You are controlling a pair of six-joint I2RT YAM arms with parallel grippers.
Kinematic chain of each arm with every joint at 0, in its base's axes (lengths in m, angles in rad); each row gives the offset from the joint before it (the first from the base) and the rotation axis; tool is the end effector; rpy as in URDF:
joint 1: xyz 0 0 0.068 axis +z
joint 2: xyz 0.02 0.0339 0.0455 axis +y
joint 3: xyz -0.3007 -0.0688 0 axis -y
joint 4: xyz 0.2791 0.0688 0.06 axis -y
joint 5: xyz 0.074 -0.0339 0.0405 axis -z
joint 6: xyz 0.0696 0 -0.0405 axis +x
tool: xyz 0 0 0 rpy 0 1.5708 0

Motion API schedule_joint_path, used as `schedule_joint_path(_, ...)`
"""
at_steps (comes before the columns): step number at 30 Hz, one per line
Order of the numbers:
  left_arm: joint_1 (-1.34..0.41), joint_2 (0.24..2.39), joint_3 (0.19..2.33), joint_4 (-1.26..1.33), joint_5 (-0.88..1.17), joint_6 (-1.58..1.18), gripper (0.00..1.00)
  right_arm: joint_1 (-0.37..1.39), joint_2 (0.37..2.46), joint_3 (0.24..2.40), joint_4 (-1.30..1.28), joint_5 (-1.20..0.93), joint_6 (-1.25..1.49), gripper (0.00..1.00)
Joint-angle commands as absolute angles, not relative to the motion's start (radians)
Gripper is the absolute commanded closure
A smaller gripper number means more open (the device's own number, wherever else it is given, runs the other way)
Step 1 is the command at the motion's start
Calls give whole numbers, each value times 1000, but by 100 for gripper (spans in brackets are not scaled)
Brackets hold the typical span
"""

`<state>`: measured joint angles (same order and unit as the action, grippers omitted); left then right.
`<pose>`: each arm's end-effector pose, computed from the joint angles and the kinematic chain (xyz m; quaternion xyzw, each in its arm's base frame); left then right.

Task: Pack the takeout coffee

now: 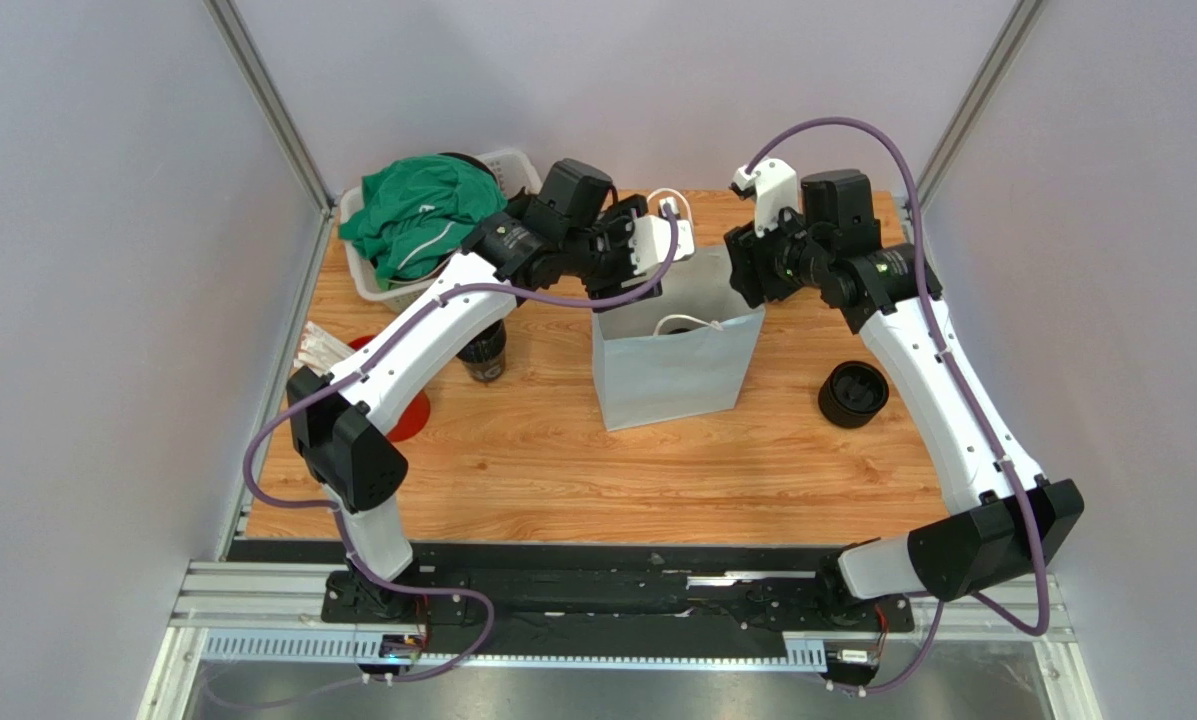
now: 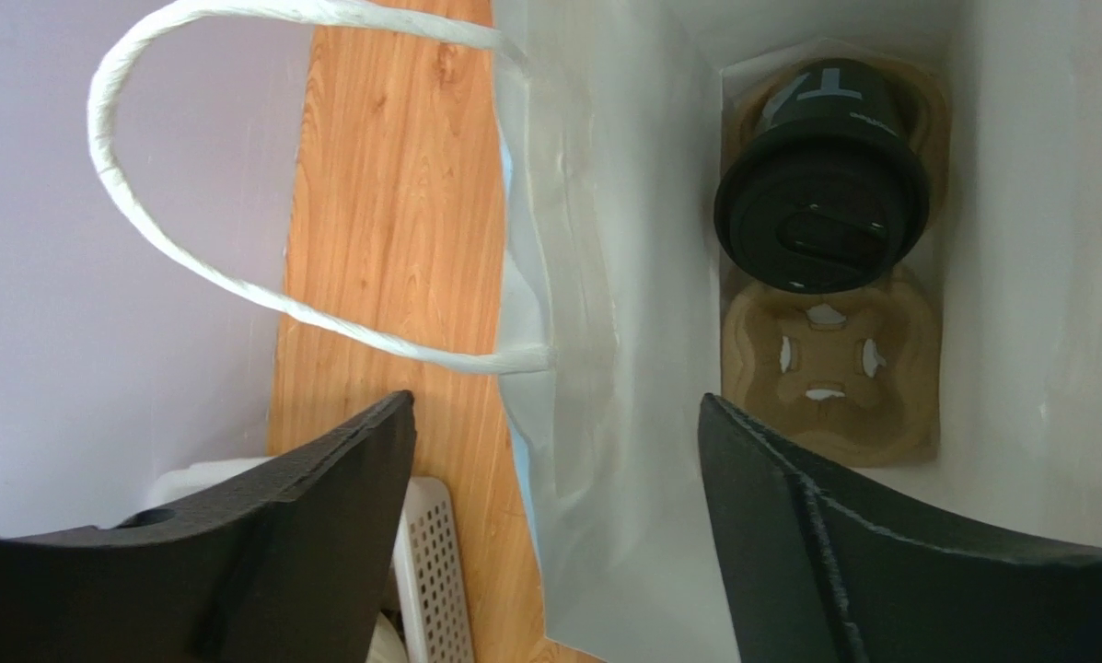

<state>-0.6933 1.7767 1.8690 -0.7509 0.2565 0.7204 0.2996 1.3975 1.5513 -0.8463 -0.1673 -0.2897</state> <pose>0.3468 -0.3112 0.4068 0.6211 0.6405 -0.1089 0.4383 0.3258 0.1128 0.4207 -0.2959 0.8528 0.0777 0.4233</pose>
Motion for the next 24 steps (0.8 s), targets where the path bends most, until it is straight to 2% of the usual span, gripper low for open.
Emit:
schedule_joint_path(1,-675,1782,1928,-724,278,729,24,299,1394,1540,-784,-175,-275,48)
schedule_joint_path(3,-669,1784,1933,-727,287,729,30,299,1390,1531,-782,-173,-276,50)
schedule_joint_path(4,-667,1781,1933,-727,288,727,40,299,1388,1528,-778,-173,-278,50)
schedule_joint_path(8,-650,1779,1931,-724,305,719,52,299,1385,1509,-767,-173,-279,55)
schedule_joint_path(16,-649,1805,1951,-765,341,713,46,299,1382,1502,-767,-176,-281,59)
schedule_joint_path(20,-650,1818,1963,-778,350,709,48,299,1385,1494,-765,-173,-284,70)
schedule_joint_path(23,-650,1821,1960,-772,342,704,55,301,1390,1491,-764,-172,-282,82)
schedule_joint_path(24,-649,1824,1960,-767,342,704,64,301,1388,1491,-762,-170,-282,84)
